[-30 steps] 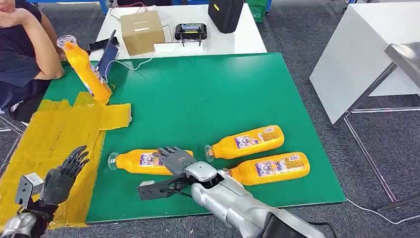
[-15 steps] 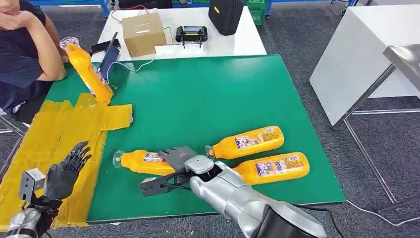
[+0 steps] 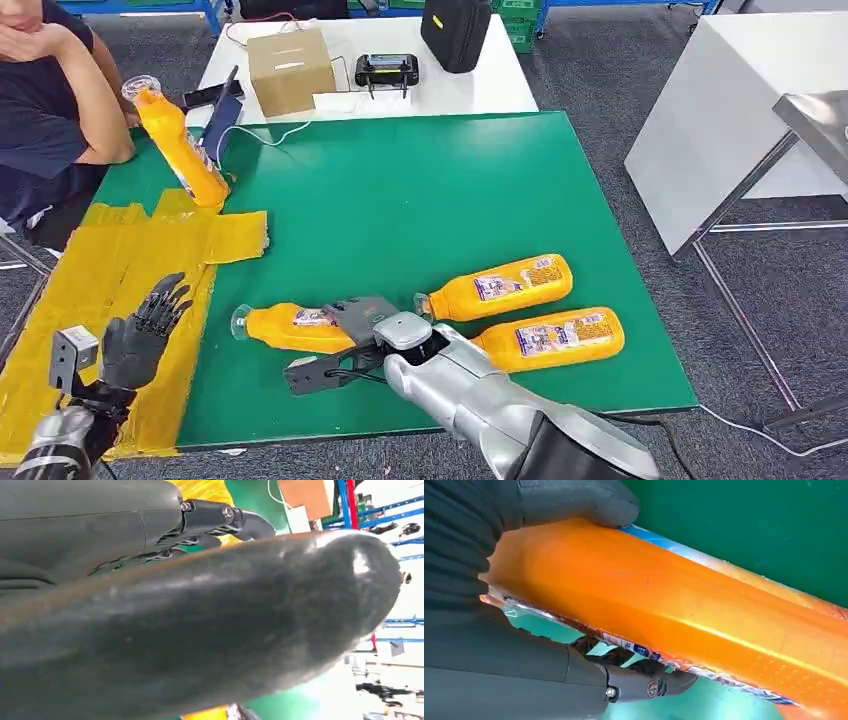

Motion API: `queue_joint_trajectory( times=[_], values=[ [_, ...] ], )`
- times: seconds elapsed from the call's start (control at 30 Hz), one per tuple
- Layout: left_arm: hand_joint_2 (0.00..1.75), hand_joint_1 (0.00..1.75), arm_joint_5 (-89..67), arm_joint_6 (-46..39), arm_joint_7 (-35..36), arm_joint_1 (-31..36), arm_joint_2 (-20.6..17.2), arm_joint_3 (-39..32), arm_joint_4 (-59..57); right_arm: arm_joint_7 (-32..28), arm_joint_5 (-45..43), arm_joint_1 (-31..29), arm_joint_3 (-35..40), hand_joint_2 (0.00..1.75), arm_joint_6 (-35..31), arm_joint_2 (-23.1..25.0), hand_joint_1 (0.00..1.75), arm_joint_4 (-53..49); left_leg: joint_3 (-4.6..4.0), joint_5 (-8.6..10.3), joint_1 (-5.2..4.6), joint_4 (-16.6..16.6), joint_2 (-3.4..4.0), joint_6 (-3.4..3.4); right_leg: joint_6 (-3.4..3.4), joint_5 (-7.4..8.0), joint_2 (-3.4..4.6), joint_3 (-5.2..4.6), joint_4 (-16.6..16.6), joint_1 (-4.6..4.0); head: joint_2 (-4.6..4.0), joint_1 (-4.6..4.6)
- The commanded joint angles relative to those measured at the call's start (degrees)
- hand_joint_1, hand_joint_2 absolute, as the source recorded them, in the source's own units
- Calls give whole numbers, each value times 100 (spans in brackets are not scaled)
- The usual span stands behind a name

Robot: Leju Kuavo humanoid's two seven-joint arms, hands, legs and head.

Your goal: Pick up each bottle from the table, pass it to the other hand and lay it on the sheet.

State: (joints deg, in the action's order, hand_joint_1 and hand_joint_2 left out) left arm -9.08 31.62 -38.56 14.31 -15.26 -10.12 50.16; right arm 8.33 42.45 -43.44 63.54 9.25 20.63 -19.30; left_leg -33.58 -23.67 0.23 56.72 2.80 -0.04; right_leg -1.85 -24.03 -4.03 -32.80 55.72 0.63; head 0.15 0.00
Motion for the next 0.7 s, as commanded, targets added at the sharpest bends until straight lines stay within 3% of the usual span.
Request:
queue_joint_trajectory(
  times=[0.03, 0.07, 0.1, 0.2, 0.27, 0.57, 0.7],
  values=[
    [0, 0, 1123, 628, 300, 720, 720, -929, -908, -1033, -1374, 489, -1670, 175, -862, -397, 175, 333, 6, 14, 7, -18, -65, 1, 4, 1, -18, 27, -23, -3, 0, 0],
    [0, 0, 1338, 658, 463, 604, 803, -999, -699, -1506, -1820, 551, -2170, 175, -1059, -406, 175, 203, 7, 9, 5, -11, -47, 2, 2, 0, -15, 23, -16, -2, 0, 0],
    [0, 0, 1637, 787, 653, 462, 915, -1085, -459, -1954, -2471, 609, -2791, 175, -751, -361, 175, 132, 2, 12, 6, -12, -57, 3, 2, 2, -14, 22, -19, -2, 0, 2],
    [0, 0, 2856, 1006, 1454, 75, 1240, -1191, 99, -2690, -3272, 758, -3524, 175, -378, -241, 175, -265, -9, 8, -3, -11, -28, 5, -3, 9, 7, 48, -13, 5, 0, 4],
    [0, 0, 3185, 963, 1614, -105, 1279, -1135, 198, -2853, -3288, 860, -3479, 175, -459, -109, 175, -572, -3, 2, -1, -7, -18, 6, -8, 12, 21, 73, -12, 2, 0, 9],
    [0, 0, 3270, 863, 1596, -142, 1216, -1078, 184, -3055, -3355, 963, -3441, 175, -536, -76, 175, -736, -77, 7, 0, 3, -14, 5, -10, 12, 12, -2, 0, -5, 0, 0],
    [0, 0, 3323, 720, 1561, -195, 1159, -1063, 175, -2990, -4000, 1220, -3081, 175, -436, -63, 175, -1246, -77, 3, 0, 3, -13, 4, -9, 9, 21, 0, 2, -5, 0, 0]
  ],
)
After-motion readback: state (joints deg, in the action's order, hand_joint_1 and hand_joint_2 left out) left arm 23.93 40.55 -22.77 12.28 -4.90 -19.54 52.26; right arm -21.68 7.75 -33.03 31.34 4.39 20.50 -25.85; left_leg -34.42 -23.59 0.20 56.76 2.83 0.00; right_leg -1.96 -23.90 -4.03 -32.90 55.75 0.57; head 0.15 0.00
